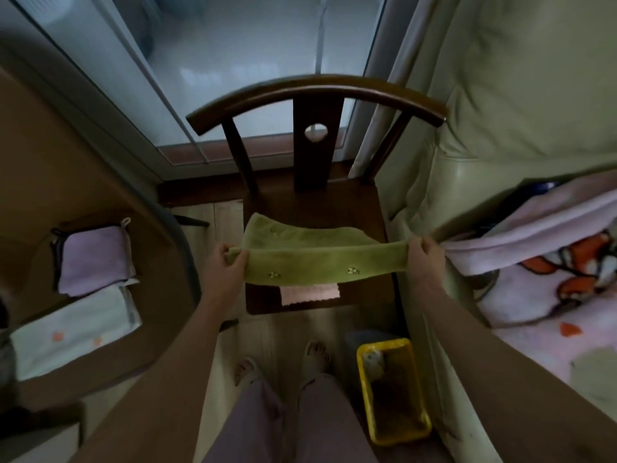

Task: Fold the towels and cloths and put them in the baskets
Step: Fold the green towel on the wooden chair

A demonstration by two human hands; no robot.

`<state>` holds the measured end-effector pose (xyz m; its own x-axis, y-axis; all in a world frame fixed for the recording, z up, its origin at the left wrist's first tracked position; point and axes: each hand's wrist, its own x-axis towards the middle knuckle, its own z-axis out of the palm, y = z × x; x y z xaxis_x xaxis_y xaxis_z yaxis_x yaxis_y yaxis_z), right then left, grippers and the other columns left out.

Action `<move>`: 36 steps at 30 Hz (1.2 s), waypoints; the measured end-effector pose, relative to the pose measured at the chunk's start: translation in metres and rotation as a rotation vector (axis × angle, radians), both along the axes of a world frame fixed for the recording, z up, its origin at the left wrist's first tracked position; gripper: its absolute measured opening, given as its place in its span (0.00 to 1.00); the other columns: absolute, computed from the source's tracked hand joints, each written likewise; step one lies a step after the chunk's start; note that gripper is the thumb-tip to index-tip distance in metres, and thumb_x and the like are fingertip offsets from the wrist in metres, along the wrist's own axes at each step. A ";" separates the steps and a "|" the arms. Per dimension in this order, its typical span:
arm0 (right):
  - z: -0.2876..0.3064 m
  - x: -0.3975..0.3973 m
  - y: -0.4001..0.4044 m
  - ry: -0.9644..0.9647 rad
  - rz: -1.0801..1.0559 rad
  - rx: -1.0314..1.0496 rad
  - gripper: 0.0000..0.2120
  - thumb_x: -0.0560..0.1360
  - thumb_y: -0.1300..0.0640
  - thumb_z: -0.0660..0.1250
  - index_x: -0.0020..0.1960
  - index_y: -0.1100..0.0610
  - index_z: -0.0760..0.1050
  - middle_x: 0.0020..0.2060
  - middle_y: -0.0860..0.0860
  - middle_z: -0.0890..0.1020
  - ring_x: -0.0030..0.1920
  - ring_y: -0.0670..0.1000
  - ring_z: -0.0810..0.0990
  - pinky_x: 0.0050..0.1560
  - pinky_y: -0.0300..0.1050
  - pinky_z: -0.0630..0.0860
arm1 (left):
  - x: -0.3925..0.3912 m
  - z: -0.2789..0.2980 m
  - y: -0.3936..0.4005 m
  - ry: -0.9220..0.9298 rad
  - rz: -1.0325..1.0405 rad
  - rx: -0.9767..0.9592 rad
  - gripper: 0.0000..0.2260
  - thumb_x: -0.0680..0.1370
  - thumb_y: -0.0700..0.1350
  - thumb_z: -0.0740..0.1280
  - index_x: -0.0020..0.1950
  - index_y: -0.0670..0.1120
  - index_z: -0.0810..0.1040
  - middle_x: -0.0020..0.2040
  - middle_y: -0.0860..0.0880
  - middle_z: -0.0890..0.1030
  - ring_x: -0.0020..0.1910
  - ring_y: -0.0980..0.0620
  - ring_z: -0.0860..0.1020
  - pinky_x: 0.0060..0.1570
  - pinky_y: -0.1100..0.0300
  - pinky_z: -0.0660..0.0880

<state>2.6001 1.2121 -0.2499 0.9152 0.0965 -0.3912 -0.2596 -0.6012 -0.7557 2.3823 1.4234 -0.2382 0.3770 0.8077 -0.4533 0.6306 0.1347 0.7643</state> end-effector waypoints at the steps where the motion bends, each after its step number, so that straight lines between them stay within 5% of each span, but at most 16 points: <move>1: -0.011 -0.008 -0.009 0.003 0.034 -0.033 0.11 0.79 0.56 0.57 0.55 0.61 0.75 0.47 0.55 0.73 0.49 0.53 0.72 0.49 0.46 0.69 | -0.009 -0.011 -0.008 0.033 -0.022 -0.025 0.04 0.80 0.44 0.63 0.52 0.45 0.71 0.44 0.52 0.73 0.43 0.56 0.74 0.38 0.66 0.69; 6: -0.065 -0.029 -0.022 0.010 0.104 -0.131 0.08 0.80 0.60 0.55 0.46 0.60 0.71 0.39 0.55 0.73 0.42 0.53 0.71 0.42 0.46 0.65 | -0.032 -0.068 -0.028 0.135 -0.064 -0.055 0.07 0.80 0.47 0.63 0.52 0.44 0.72 0.46 0.48 0.76 0.47 0.47 0.77 0.46 0.51 0.76; 12: -0.107 -0.021 -0.002 -0.071 0.129 -0.092 0.08 0.82 0.57 0.54 0.51 0.60 0.70 0.37 0.48 0.71 0.38 0.49 0.69 0.41 0.45 0.64 | -0.012 -0.108 -0.010 0.094 -0.031 0.021 0.07 0.81 0.49 0.61 0.54 0.46 0.71 0.47 0.51 0.74 0.47 0.52 0.74 0.46 0.56 0.71; 15: -0.124 -0.013 0.016 -0.118 0.158 -0.054 0.07 0.82 0.58 0.54 0.48 0.59 0.67 0.33 0.48 0.69 0.32 0.46 0.67 0.32 0.43 0.63 | 0.000 -0.129 0.001 0.103 -0.013 0.062 0.06 0.82 0.48 0.59 0.54 0.46 0.69 0.48 0.50 0.73 0.47 0.52 0.73 0.46 0.56 0.69; 30: -0.196 0.003 0.050 -0.192 0.174 -0.080 0.06 0.83 0.58 0.51 0.50 0.57 0.64 0.31 0.48 0.68 0.28 0.47 0.66 0.27 0.43 0.64 | 0.030 -0.204 0.024 0.161 0.064 0.088 0.06 0.82 0.49 0.57 0.55 0.48 0.68 0.51 0.47 0.74 0.50 0.48 0.75 0.52 0.51 0.74; 32: -0.207 0.005 0.045 -0.174 0.274 -0.108 0.05 0.83 0.58 0.53 0.50 0.59 0.65 0.32 0.48 0.70 0.28 0.46 0.68 0.27 0.43 0.66 | 0.029 -0.210 0.024 0.264 0.023 0.077 0.09 0.81 0.46 0.59 0.60 0.47 0.68 0.56 0.46 0.74 0.56 0.47 0.74 0.58 0.47 0.73; 36: -0.214 0.004 0.031 -0.211 0.504 -0.174 0.03 0.80 0.60 0.60 0.49 0.53 0.67 0.37 0.44 0.73 0.35 0.44 0.74 0.35 0.41 0.70 | 0.046 -0.209 0.020 0.394 -0.347 0.441 0.18 0.80 0.46 0.62 0.70 0.46 0.67 0.69 0.47 0.68 0.69 0.48 0.65 0.69 0.49 0.64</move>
